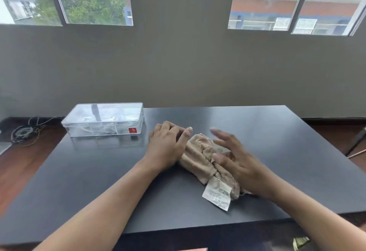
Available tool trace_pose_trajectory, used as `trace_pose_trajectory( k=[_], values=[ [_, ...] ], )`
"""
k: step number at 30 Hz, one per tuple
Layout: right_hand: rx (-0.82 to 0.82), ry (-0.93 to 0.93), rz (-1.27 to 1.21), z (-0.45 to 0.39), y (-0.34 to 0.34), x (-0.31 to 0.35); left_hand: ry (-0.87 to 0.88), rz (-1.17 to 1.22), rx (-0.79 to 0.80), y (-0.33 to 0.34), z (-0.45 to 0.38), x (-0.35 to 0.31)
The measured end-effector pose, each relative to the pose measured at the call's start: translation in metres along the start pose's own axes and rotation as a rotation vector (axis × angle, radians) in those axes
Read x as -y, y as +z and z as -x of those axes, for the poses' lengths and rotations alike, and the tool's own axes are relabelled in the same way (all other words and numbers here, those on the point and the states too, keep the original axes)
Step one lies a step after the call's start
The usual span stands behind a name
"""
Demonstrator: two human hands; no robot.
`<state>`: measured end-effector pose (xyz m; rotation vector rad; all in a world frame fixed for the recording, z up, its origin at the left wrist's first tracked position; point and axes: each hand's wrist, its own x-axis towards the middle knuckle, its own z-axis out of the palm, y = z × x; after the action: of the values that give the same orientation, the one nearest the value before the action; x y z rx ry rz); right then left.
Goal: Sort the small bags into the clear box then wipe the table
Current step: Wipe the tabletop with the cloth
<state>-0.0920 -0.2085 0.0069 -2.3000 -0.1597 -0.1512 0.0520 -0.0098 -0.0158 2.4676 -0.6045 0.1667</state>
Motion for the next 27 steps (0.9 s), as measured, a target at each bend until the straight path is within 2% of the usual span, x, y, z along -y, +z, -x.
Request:
trace_pose_trajectory(
  k=[2,4,6,9,13,17,20,23,27],
  values=[
    [-0.17,0.187,0.199,0.007,-0.007,-0.008,0.009,-0.103,0.067,0.0,0.003,-0.01],
    [-0.152,0.35,0.358,0.009,-0.009,-0.015,0.007,-0.122,0.096,0.001,0.006,-0.02],
    [-0.165,0.328,0.359,0.008,-0.006,-0.015,0.016,-0.102,0.126,0.003,0.008,-0.029],
    [-0.217,0.237,0.285,0.004,0.0,-0.004,0.027,0.004,0.098,0.005,0.015,-0.039],
    [-0.33,0.283,0.111,0.008,-0.005,0.003,0.077,0.179,0.0,0.0,0.024,-0.055],
    [-0.562,0.337,-0.322,0.03,-0.022,0.004,0.264,0.284,-0.11,-0.002,0.026,-0.086],
    [-0.603,0.347,-0.656,0.051,-0.038,0.001,0.39,0.359,-0.1,0.005,0.02,-0.127],
    [-0.669,0.321,-0.593,0.075,-0.06,-0.01,0.546,0.347,-0.073,0.021,0.008,-0.171],
    [-0.88,0.388,-0.383,0.111,-0.091,-0.032,0.718,0.297,-0.001,0.054,-0.011,-0.223]
  ],
)
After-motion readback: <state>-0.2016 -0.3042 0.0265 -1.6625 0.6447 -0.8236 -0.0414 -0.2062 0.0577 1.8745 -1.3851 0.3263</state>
